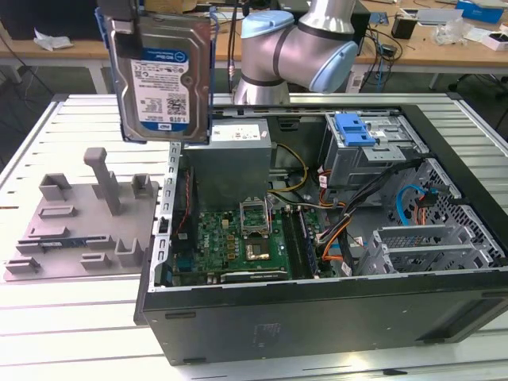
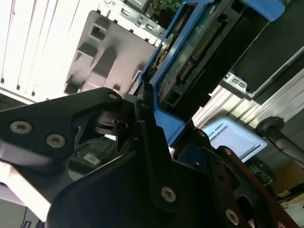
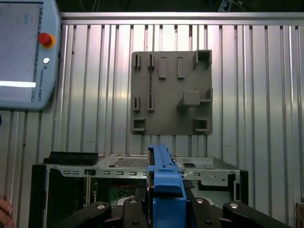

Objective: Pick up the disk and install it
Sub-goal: 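Pick up the disk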

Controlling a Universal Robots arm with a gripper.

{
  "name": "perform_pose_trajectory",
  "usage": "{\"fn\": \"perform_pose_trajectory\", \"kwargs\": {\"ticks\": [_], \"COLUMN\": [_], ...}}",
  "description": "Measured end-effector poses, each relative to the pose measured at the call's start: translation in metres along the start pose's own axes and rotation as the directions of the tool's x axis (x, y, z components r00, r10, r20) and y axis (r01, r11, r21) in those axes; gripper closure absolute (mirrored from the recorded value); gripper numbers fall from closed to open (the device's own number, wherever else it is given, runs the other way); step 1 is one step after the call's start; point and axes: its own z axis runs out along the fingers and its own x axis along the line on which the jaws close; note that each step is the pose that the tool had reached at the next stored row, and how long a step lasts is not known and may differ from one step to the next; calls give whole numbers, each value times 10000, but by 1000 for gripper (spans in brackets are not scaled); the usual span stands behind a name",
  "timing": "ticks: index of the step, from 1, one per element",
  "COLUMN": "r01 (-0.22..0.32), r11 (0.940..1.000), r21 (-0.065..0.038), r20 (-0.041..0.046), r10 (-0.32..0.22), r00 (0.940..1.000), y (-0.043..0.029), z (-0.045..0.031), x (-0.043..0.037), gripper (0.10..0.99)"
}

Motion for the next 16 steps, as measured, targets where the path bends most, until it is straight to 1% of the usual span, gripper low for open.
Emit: {"fn": "perform_pose_trajectory", "kwargs": {"ticks": [1,2,5,7,12,16], "r01": [-2,-2,-2,0,0,-1], "r11": [10000,10000,10000,10000,10000,10000], "r21": [-1,0,0,0,1,4], "r20": [-3,-3,-7,-9,-9,-12], "r10": [2,2,2,0,0,1], "r00": [10000,10000,10000,10000,10000,10000], "y": [-52,-89,-179,-258,-385,-524], "z": [-5,-7,-14,-21,-30,-42], "x": [17,30,61,87,133,177], "gripper": [718,718,718,718,718,718]}}
